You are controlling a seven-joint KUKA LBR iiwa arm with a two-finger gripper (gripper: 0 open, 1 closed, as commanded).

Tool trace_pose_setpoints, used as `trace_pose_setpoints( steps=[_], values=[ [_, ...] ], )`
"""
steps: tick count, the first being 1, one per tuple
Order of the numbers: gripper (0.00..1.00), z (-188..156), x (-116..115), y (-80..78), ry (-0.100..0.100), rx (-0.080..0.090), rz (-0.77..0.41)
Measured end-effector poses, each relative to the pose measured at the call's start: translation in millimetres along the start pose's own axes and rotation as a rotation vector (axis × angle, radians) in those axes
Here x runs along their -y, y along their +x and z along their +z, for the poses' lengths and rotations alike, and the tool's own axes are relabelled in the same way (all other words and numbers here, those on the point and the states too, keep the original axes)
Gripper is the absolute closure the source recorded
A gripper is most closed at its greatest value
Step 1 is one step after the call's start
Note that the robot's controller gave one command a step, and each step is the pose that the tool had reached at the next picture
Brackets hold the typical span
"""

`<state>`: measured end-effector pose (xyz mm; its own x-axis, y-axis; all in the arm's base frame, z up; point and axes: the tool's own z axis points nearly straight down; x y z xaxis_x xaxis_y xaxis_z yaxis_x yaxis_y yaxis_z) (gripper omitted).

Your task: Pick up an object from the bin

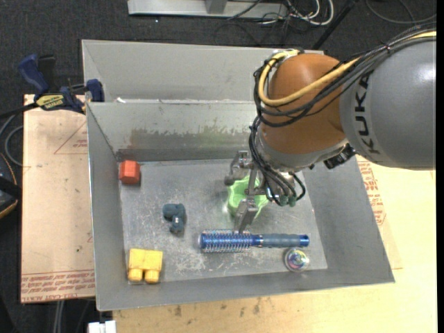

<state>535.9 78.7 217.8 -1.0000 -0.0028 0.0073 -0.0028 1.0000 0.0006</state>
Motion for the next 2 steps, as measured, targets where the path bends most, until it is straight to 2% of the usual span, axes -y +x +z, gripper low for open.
trace_pose_setpoints(
  steps=[1, 2],
  values=[
    [0.00, -33.5, 1.7, 27.2, -0.001, 0.009, 0.188],
    [0.00, 53.8, 33.2, 38.4, 0.002, 0.000, 0.081]
  ],
)
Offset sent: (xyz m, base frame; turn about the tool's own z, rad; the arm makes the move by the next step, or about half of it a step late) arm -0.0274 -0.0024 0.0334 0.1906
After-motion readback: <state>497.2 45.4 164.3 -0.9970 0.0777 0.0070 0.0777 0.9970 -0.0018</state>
